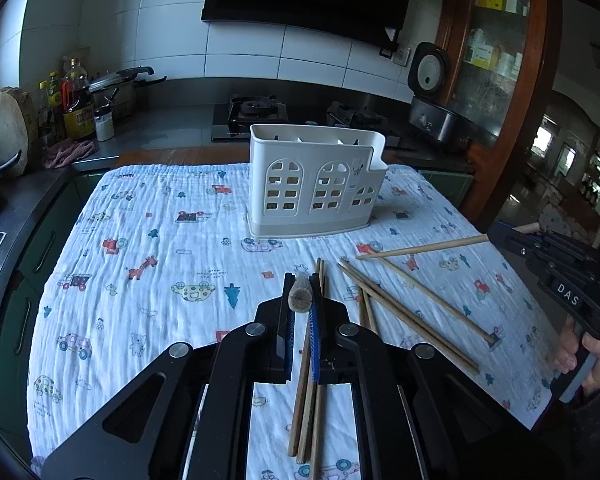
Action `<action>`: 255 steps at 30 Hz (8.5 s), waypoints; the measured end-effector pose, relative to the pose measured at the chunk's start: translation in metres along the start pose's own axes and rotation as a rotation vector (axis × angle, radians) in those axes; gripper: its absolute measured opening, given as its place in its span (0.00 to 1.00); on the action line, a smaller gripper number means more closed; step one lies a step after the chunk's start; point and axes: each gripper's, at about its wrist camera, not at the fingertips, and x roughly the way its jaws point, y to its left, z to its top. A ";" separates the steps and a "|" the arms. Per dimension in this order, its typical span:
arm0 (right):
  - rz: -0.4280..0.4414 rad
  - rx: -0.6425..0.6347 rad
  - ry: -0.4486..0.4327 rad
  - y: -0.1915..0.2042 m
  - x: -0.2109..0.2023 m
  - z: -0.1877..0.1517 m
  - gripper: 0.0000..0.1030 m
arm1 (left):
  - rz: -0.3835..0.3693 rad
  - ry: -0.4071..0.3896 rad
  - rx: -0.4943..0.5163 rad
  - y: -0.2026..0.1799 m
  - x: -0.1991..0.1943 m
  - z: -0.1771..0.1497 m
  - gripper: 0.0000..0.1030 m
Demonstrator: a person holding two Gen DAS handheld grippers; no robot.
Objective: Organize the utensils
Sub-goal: 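Carry the left tool's chopstick into the white caddy while the right tool inserts its chopstick too, then open the left tool to release its chopstick while the right tool opens too, then return the left tool to grasp another chopstick while the right tool grasps one too, then lift the left tool's chopstick into the caddy while the right tool inserts its chopstick, then open the left tool over the caddy while the right tool releases its chopstick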
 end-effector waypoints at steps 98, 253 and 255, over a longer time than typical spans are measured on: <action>0.030 -0.027 0.317 -0.014 0.026 -0.106 0.17 | -0.004 0.175 -0.082 0.020 0.008 -0.086 0.28; 0.002 0.032 -0.008 -0.048 0.019 0.132 0.22 | -0.025 -0.113 0.068 -0.014 -0.006 0.138 0.22; 0.017 0.031 -0.005 -0.043 0.009 0.117 0.23 | -0.026 -0.111 0.074 -0.018 -0.015 0.123 0.28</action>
